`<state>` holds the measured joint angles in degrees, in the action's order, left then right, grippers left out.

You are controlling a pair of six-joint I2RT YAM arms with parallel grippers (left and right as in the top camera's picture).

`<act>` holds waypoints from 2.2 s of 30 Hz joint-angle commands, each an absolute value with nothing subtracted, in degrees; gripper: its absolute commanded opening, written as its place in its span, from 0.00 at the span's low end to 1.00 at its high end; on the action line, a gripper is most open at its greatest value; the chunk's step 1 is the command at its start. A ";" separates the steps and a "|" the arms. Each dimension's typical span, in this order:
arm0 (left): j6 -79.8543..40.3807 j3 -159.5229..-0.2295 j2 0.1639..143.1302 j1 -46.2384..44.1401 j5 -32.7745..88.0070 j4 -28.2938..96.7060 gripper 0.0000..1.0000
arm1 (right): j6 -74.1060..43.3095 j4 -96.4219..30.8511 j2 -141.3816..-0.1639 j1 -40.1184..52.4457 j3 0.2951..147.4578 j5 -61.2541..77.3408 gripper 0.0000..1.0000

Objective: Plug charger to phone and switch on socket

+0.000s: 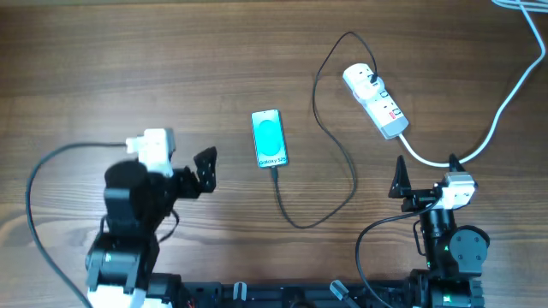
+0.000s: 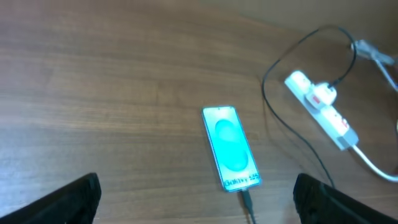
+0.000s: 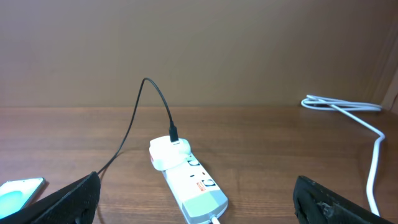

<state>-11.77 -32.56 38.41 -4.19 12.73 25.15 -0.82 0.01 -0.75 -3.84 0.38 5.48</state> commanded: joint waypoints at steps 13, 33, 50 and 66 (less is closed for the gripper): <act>-15.88 -6.35 0.16 2.44 9.87 14.13 1.00 | -1.56 0.12 -0.21 -3.70 0.30 4.73 1.00; -0.23 -0.32 0.16 2.37 -4.12 4.01 1.00 | -1.56 0.12 -0.21 -3.70 0.30 4.73 1.00; 2.59 -0.32 0.16 2.37 -3.03 4.12 1.00 | -1.56 0.12 -0.27 -3.70 0.30 4.73 1.00; 2.59 -0.32 0.19 2.37 -3.07 3.99 1.00 | -1.54 0.12 -0.27 -3.70 0.30 4.73 1.00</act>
<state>1.45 -0.69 0.78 2.00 -3.55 4.05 -0.84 -0.01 -0.73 -3.84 0.36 5.48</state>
